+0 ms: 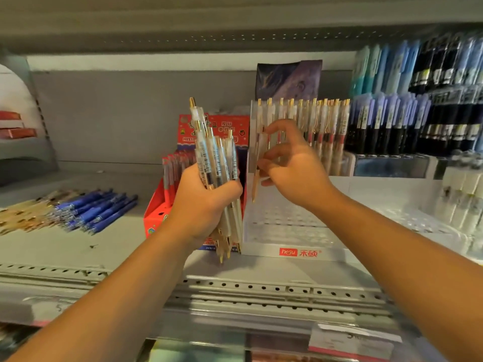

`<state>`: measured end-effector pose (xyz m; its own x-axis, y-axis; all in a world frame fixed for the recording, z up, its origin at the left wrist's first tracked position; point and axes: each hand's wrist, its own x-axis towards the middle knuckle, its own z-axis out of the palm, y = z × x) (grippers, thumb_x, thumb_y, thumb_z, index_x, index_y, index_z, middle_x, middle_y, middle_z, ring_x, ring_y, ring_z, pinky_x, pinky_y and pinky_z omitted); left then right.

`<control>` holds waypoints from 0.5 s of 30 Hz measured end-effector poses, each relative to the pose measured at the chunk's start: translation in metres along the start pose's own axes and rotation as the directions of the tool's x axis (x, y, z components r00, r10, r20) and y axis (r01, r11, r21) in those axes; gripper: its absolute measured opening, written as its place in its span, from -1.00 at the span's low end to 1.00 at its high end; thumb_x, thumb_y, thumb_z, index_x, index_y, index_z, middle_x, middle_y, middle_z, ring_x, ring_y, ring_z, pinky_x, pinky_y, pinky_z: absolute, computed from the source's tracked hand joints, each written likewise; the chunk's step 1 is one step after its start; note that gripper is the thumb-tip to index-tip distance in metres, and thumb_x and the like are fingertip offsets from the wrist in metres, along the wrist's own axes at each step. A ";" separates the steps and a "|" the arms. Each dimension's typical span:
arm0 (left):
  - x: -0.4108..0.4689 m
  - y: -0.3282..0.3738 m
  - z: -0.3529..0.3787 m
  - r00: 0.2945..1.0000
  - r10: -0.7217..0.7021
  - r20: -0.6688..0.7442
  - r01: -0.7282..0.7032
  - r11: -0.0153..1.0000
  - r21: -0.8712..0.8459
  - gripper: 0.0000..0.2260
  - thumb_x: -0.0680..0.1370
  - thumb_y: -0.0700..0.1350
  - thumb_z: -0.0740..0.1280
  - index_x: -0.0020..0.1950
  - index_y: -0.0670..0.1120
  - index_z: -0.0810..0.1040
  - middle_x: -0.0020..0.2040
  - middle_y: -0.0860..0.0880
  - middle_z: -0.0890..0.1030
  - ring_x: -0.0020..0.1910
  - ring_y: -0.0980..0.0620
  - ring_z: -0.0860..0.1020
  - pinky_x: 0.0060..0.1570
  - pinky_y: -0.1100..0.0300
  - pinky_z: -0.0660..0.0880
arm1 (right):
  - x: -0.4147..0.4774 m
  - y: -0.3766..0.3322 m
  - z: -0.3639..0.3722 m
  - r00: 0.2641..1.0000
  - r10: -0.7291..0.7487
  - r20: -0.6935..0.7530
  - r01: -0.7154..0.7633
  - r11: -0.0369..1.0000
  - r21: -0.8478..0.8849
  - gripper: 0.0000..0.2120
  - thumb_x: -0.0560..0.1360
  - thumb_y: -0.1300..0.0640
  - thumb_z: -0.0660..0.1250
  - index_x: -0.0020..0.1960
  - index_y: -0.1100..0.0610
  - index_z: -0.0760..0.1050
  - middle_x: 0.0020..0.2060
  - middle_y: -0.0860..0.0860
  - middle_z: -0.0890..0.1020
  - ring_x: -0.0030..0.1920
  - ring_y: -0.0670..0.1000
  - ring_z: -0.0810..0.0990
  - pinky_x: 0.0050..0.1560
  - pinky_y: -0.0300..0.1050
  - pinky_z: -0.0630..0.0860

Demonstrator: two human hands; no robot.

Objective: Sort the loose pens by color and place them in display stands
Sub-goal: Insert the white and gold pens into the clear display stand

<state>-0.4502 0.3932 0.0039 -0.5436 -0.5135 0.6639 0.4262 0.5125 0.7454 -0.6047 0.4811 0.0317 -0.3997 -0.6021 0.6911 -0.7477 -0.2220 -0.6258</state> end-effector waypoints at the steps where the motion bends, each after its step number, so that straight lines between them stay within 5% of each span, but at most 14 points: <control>1: 0.000 0.000 0.000 1.000 0.005 -0.008 -0.005 1.000 0.008 -0.91 0.35 -0.22 0.34 -0.25 -0.18 0.43 -0.39 0.01 0.37 -0.36 0.03 0.36 -0.38 0.18 0.35 | 0.000 0.003 -0.002 1.000 0.002 -0.004 -0.002 1.000 -0.002 -0.41 0.47 0.37 0.37 0.02 -0.36 0.35 -0.20 0.02 0.63 -0.29 -0.04 0.68 -0.37 -0.02 0.66; 7: 0.001 -0.003 0.002 0.998 -0.006 -0.064 0.005 1.000 -0.005 -0.83 0.34 -0.20 0.34 -0.29 -0.21 0.36 -0.38 -0.05 0.30 -0.36 0.01 0.28 -0.38 0.16 0.27 | 0.003 0.013 -0.002 0.998 0.045 0.042 -0.043 0.998 -0.051 -0.43 0.47 0.35 0.36 0.00 -0.37 0.37 -0.27 0.02 0.65 -0.31 -0.01 0.69 -0.39 -0.08 0.64; 11: 0.001 -0.005 0.004 1.000 -0.018 -0.014 0.018 1.000 -0.001 -0.86 0.35 -0.20 0.33 -0.29 -0.19 0.38 -0.39 -0.05 0.30 -0.37 0.01 0.27 -0.37 0.13 0.25 | 0.003 0.014 -0.002 0.996 0.048 0.070 -0.039 0.991 -0.131 -0.65 0.49 0.29 0.37 -0.07 -0.20 0.48 -0.23 -0.05 0.68 -0.28 -0.11 0.68 -0.42 -0.32 0.53; 15: 0.001 -0.004 0.005 1.000 -0.024 0.000 0.024 1.000 0.019 -0.86 0.35 -0.20 0.33 -0.33 -0.13 0.38 -0.41 0.02 0.30 -0.38 0.02 0.27 -0.40 0.14 0.24 | 0.001 0.017 -0.006 0.996 0.052 0.078 -0.039 0.987 -0.154 -0.65 0.48 0.30 0.43 -0.16 -0.17 0.49 -0.20 -0.04 0.65 -0.35 -0.22 0.62 -0.51 -0.41 0.43</control>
<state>-0.4558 0.3938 0.0012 -0.5536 -0.5259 0.6457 0.3989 0.5132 0.7600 -0.6205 0.4814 0.0236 -0.3952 -0.6711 0.6273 -0.8043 -0.0772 -0.5893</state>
